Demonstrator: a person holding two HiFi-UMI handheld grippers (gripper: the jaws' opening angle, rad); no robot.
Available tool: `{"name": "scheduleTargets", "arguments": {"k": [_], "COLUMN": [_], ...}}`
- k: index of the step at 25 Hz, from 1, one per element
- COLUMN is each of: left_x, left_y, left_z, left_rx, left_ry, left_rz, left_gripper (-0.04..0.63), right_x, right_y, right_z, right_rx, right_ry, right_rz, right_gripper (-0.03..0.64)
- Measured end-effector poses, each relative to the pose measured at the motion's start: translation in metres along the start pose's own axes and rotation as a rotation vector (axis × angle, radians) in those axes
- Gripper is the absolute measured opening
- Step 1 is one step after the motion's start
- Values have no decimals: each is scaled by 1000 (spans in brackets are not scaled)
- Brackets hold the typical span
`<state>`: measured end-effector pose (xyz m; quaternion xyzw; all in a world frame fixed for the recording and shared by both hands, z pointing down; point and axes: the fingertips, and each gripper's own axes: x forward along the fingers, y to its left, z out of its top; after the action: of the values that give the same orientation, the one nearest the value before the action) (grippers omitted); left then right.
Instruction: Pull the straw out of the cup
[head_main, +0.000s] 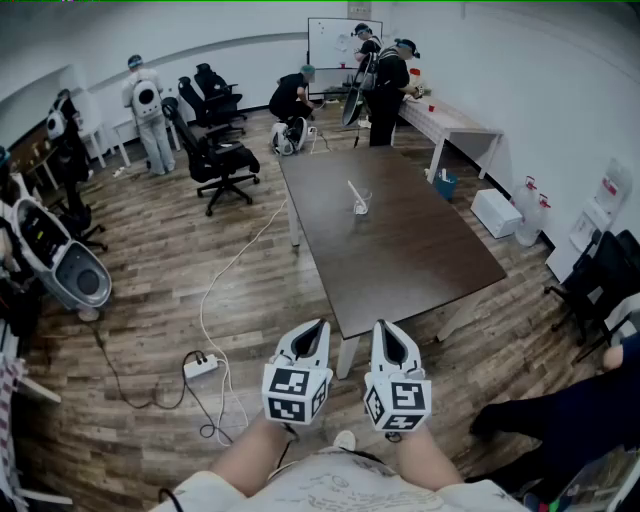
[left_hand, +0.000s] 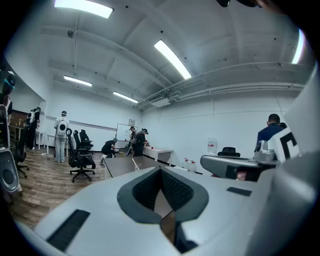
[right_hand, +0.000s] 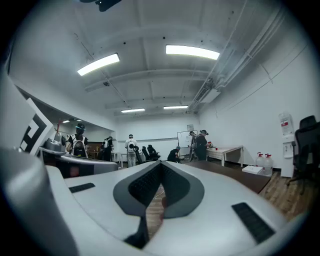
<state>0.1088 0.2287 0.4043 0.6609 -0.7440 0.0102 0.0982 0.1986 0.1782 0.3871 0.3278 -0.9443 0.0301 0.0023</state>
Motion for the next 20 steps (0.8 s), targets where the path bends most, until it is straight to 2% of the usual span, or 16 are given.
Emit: {"name": "scheduleTargets", "arguments": {"k": [13,20], "left_x": [13,35], "left_y": [-2,10], "left_z": [-1,-7], "left_rx": [21,29], "left_ry": [16,40], "left_rz": [6,36], "left_gripper": [0,0], "right_x": [12,37], "right_y": [-13,-19], "right_z": [-3,-12], "right_rx": [32,46], "right_ry": [4,16], "right_rz": [-11,25], "right_gripper": [9,9]}}
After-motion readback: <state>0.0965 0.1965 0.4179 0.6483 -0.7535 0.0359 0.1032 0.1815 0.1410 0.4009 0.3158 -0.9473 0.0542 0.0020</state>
